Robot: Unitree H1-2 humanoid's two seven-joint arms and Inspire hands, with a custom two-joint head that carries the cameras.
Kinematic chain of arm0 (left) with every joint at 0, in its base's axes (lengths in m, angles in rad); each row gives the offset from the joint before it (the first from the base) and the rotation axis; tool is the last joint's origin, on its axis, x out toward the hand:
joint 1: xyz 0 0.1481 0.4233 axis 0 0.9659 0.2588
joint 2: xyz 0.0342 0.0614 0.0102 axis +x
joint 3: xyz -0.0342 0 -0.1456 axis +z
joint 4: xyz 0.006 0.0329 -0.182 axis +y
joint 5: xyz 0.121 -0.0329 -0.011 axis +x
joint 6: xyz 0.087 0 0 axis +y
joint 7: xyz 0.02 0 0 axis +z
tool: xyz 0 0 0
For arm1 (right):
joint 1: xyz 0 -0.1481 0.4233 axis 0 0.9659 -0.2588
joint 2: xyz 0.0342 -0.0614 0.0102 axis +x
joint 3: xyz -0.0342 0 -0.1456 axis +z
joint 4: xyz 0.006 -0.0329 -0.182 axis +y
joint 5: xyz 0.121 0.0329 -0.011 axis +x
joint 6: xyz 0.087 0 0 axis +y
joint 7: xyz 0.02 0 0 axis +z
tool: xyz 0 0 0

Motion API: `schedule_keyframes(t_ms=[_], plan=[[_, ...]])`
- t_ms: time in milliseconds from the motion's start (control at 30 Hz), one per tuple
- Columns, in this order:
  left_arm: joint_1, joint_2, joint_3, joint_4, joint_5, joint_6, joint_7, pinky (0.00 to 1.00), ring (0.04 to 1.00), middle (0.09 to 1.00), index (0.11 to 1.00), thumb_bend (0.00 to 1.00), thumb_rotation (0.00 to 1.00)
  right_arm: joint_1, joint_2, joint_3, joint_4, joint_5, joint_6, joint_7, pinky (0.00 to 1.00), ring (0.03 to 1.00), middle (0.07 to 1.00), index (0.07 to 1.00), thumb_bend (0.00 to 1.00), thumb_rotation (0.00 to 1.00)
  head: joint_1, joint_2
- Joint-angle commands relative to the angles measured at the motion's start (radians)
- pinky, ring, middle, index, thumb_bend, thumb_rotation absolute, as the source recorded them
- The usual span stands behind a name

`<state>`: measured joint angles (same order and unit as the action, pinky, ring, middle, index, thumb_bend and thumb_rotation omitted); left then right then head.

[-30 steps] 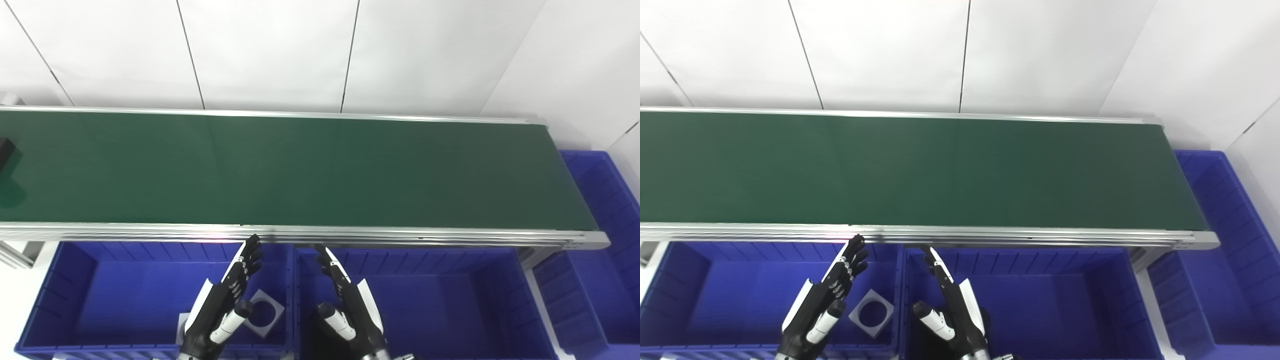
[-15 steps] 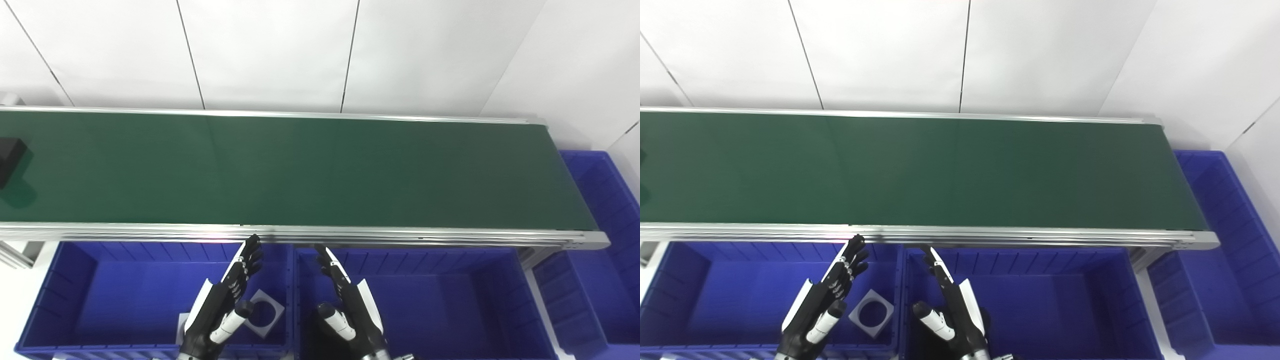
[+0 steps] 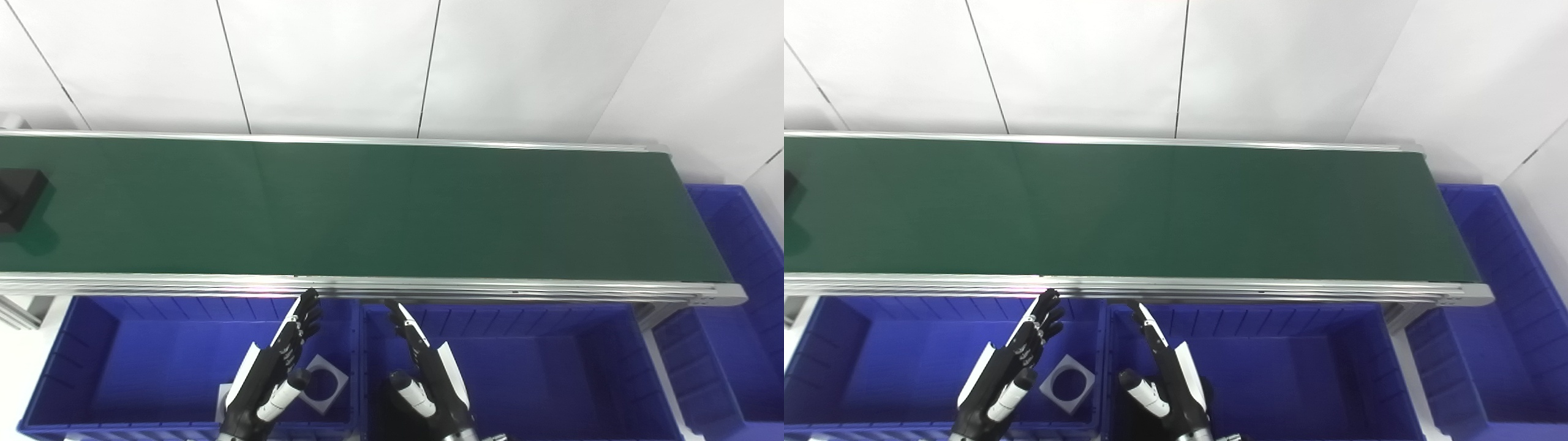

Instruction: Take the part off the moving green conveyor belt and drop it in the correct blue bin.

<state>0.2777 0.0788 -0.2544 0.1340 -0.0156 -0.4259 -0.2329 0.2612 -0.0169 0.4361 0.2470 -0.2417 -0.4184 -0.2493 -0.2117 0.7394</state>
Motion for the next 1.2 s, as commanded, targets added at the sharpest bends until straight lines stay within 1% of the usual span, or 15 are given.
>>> schedule_keyframes(t_ms=[0,233,533,633,767,1167], plan=[[-0.006,-0.008,0.001,-0.011,-0.005,-0.04,-0.003,0.95,0.969,0.995,0.992,0.74,0.86,0.001,0.017,0.007,-0.023,0.012,-0.051,0.0,0.94,0.947,0.965,0.946,0.93,1.0,0.0,0.001],[-0.008,-0.008,0.002,-0.006,-0.009,-0.042,-0.005,0.94,0.967,0.992,0.988,0.73,0.85,0.003,0.019,0.005,-0.028,0.011,-0.051,0.003,0.97,0.951,0.965,0.949,0.93,1.0,0.0,0.001],[-0.007,-0.01,0.003,-0.009,-0.007,-0.041,-0.001,0.94,0.965,0.99,0.99,0.74,0.86,0.001,0.019,0.008,-0.029,0.023,-0.051,0.002,0.96,0.95,0.969,0.95,0.93,1.0,0.001,0.001],[-0.007,-0.01,0.006,-0.006,-0.005,-0.042,0.001,0.94,0.966,0.991,0.992,0.73,0.86,-0.003,0.019,0.016,-0.026,0.032,-0.051,-0.016,0.95,0.946,0.971,0.961,0.92,0.99,0.001,0.0],[-0.011,-0.009,0.015,-0.006,0.007,-0.04,0.012,0.93,0.962,0.992,1.0,0.74,0.89,0.0,0.021,0.013,-0.032,0.046,-0.051,-0.019,0.95,0.949,0.981,0.998,0.9,0.98,0.001,0.002],[-0.013,-0.011,0.024,-0.003,0.017,-0.043,0.024,0.93,0.962,0.99,0.998,0.76,0.91,0.003,0.016,0.008,-0.034,0.039,-0.051,-0.045,0.9,0.93,0.968,0.991,0.91,1.0,0.005,0.003]])
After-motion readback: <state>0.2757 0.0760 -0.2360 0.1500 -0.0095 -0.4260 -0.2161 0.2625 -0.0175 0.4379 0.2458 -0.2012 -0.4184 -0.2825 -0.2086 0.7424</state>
